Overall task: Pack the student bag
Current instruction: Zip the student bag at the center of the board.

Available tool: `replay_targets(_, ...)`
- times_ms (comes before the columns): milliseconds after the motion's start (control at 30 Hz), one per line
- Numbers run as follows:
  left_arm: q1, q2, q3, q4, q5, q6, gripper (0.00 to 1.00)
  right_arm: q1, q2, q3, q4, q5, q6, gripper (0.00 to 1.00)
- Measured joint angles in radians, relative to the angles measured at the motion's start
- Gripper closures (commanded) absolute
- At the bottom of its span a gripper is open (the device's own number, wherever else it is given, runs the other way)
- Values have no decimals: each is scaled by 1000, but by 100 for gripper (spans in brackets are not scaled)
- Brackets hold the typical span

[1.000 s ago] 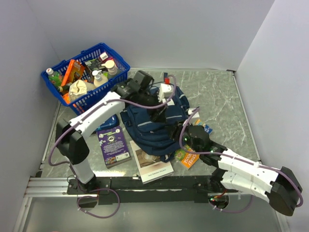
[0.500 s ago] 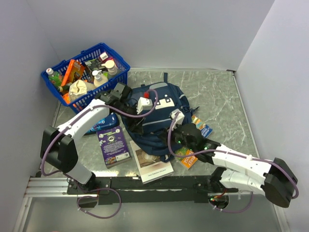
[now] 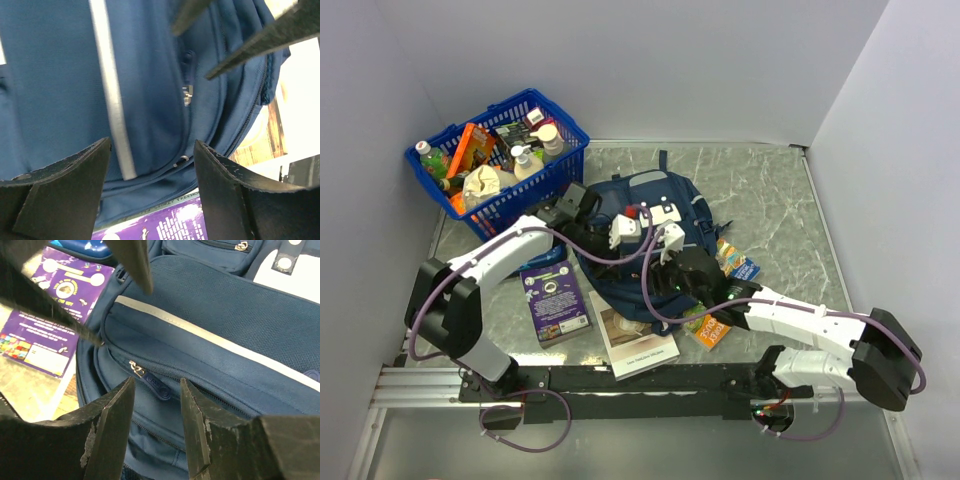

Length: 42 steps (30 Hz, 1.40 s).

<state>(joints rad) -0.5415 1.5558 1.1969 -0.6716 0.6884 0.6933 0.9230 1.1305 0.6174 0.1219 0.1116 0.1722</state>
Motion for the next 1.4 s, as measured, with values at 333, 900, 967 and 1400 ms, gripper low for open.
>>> replay_targets(333,-20,8,-52,60,-24,46,49,0,12,8,-27,31,-5,54)
replay_targets(900,-51,26,-38,125,-64,16,99,-23,-10,8,-34,40,4,55)
replay_targets(967,-51,26,-26,113,-64,15,99,-34,-12,8,-34,27,-6,55)
replay_targets(1400,-50,26,16,54,-47,-19,99,-60,50,20,10,-61,-53,55)
